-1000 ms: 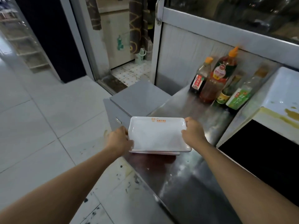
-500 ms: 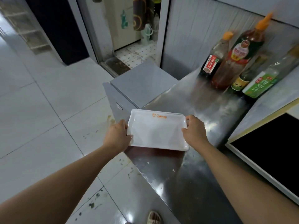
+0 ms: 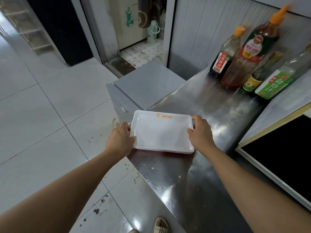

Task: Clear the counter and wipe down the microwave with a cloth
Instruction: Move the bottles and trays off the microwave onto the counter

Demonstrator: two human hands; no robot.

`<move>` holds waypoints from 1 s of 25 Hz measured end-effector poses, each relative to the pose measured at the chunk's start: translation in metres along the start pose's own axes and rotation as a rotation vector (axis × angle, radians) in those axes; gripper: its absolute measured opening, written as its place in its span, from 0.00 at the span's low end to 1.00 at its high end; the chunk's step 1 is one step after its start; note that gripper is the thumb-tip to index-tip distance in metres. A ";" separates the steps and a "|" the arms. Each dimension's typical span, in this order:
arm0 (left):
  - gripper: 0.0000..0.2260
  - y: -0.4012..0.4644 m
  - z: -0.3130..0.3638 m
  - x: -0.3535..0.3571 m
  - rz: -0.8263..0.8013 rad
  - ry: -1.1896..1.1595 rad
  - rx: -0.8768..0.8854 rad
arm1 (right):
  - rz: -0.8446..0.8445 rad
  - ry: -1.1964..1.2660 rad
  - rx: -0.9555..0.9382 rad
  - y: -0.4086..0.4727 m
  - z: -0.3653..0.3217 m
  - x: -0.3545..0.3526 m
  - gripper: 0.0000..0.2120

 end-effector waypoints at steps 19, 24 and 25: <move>0.10 0.004 0.023 0.006 -0.082 -0.158 -0.139 | -0.095 0.066 0.000 0.004 0.009 -0.026 0.23; 0.07 0.026 0.060 0.000 -0.072 -0.204 -0.103 | 0.001 0.086 -0.002 0.024 0.010 -0.058 0.22; 0.07 0.032 0.066 -0.001 -0.069 -0.208 -0.096 | 0.020 0.091 0.006 0.028 0.010 -0.062 0.22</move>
Point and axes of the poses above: each hand's wrist, its own y-axis towards the middle knuckle, its own x-axis out of the palm, z = x × y, the point moved 1 cm from there along y, towards the middle knuckle, and after that the axes turned 11 degrees about z, right-handed, at the moved point
